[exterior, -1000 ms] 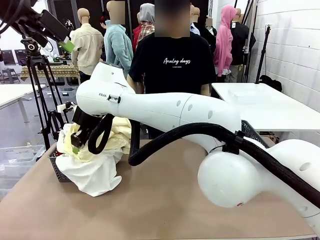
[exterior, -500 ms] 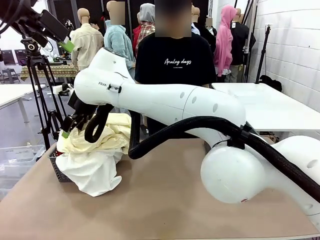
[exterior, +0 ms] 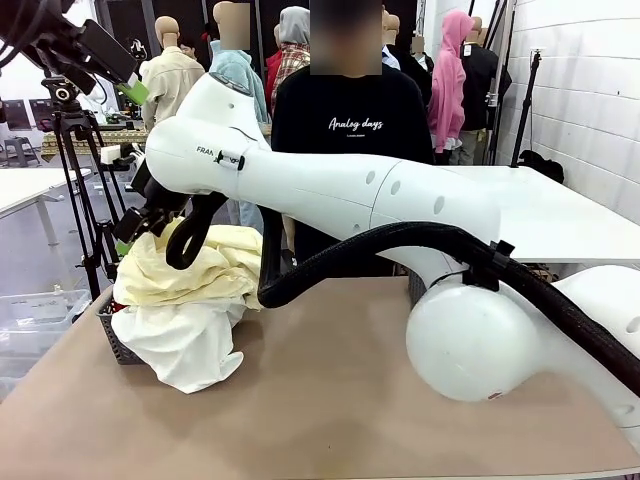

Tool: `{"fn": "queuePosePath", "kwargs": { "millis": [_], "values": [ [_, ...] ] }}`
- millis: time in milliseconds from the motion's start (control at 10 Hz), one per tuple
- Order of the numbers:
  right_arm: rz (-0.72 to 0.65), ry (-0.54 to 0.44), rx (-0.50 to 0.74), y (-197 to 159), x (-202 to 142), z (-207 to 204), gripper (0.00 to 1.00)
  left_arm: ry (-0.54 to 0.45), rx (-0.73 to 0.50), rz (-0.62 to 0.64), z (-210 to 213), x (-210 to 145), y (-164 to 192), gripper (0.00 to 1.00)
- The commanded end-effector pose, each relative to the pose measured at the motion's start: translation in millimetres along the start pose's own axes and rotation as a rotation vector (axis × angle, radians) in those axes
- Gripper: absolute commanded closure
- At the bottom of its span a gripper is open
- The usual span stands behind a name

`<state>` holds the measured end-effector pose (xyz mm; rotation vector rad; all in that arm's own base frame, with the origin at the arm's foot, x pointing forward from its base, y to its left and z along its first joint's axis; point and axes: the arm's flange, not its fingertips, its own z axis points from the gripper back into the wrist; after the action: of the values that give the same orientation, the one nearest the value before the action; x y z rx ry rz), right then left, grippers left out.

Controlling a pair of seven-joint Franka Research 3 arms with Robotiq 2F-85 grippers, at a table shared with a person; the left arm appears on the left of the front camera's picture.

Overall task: Sort the tops and bottoms.
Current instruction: Sort the clothes according to human instructions.

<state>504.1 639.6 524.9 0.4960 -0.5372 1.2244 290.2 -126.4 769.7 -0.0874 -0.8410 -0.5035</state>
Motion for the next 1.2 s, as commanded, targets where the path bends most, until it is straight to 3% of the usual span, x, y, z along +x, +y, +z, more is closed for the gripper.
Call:
{"fn": "queuePosePath", "kwargs": {
  "millis": [0, 200, 600, 700, 1100],
  "values": [
    [-0.037, 0.050, -0.051, -35.1, 100.9, -29.5, 0.00, -0.003, -0.004, 0.004, 0.7, 0.4, -0.2, 0.00],
    [-0.087, 0.124, -0.064, -31.6, 102.0, -26.0, 0.00, -0.003, -0.004, 0.004, 0.7, 0.4, -0.2, 0.00],
    [-0.083, 0.126, -0.079, -18.1, 107.3, -14.4, 0.00, -0.003, -0.004, 0.004, 0.7, 0.4, -0.2, 0.00],
    [-0.069, 0.089, -0.034, 16.8, 2.9, 9.9, 0.00, -0.003, -0.004, 0.004, 0.7, 0.4, -0.2, 0.00],
    [-0.069, 0.089, -0.034, 16.8, 2.9, 9.9, 0.00, -0.003, -0.004, 0.004, 0.7, 0.4, -0.2, 0.00]
  ]
}}
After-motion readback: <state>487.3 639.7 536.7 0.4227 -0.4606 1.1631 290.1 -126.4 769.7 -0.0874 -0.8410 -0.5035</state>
